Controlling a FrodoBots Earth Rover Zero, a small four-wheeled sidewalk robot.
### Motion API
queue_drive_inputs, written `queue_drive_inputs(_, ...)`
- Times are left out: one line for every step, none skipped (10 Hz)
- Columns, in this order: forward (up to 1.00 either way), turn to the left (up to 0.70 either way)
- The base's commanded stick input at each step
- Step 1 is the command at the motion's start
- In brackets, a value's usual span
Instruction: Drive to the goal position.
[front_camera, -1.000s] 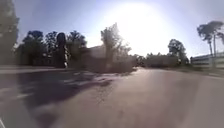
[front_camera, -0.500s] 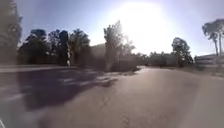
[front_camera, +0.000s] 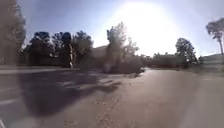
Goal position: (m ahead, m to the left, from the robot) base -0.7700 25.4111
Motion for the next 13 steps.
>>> queue_drive_inputs(0.60,0.15)
queue_drive_inputs(0.60,0.15)
queue_drive_inputs(0.60,0.15)
queue_drive_inputs(0.60,0.15)
queue_drive_inputs(0.60,0.15)
queue_drive_inputs(0.60,0.15)
queue_drive_inputs(0.60,0.15)
queue_drive_inputs(0.60,0.15)
queue_drive_inputs(0.60,0.15)
queue_drive_inputs(0.60,0.15)
queue_drive_inputs(0.60,0.15)
queue_drive_inputs(0.60,0.15)
queue_drive_inputs(0.60,0.15)
